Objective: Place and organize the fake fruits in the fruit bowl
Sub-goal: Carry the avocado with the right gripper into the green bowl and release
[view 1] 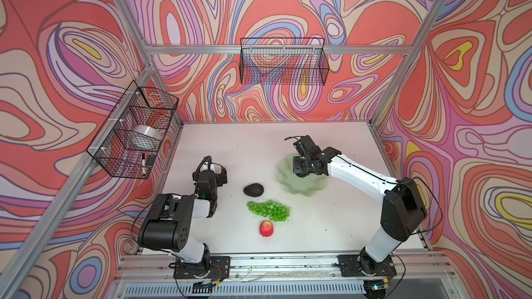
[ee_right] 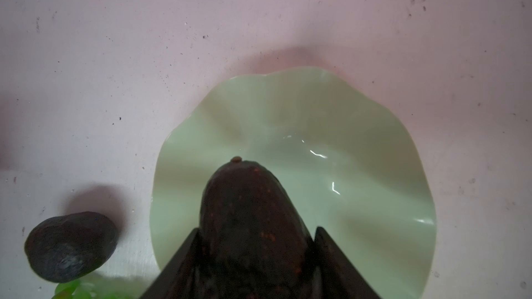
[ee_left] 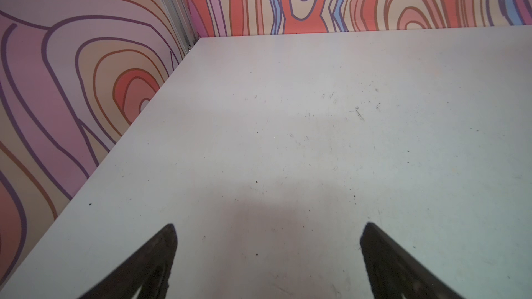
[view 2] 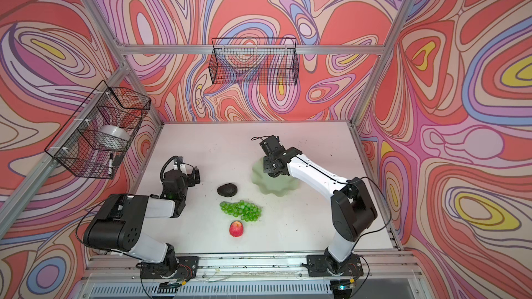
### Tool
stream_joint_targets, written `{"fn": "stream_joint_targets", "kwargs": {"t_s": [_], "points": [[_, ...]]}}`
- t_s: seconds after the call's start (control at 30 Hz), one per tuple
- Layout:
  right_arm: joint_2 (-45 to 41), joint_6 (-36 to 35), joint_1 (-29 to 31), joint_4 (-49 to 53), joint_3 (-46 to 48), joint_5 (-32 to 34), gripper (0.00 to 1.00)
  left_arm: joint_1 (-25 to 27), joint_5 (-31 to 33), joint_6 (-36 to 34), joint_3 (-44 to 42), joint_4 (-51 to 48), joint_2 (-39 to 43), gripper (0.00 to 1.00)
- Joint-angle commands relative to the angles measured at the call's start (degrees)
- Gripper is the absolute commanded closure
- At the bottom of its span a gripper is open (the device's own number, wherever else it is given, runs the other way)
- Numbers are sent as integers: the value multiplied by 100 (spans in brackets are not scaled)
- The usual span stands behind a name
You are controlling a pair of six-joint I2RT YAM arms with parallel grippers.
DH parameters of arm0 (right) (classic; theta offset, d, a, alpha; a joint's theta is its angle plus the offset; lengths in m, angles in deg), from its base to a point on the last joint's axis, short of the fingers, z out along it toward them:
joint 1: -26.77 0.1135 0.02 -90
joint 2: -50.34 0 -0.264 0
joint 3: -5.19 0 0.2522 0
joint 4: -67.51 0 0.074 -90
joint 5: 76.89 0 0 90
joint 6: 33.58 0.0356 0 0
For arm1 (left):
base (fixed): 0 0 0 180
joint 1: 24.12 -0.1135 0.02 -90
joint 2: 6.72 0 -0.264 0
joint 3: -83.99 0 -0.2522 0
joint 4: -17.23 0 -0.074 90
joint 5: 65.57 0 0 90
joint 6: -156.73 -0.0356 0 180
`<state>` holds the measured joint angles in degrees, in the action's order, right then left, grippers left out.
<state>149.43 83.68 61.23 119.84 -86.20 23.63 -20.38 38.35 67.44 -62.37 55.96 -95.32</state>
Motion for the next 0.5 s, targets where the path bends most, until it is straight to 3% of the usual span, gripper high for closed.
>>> {"fn": "stream_joint_targets", "kwargs": {"t_s": [0.0,0.17,0.47], "points": [[207,-300,-88,-305,-170,-166,58,-16,4,46,84,86,-9,0],[841,-428,-139,-411,-361,-233,59,-15,19,41,86,87,-10,0],[1185,-361,-159,-556,-232,-328,59,-15,5,45,86,86,-15,0]]}}
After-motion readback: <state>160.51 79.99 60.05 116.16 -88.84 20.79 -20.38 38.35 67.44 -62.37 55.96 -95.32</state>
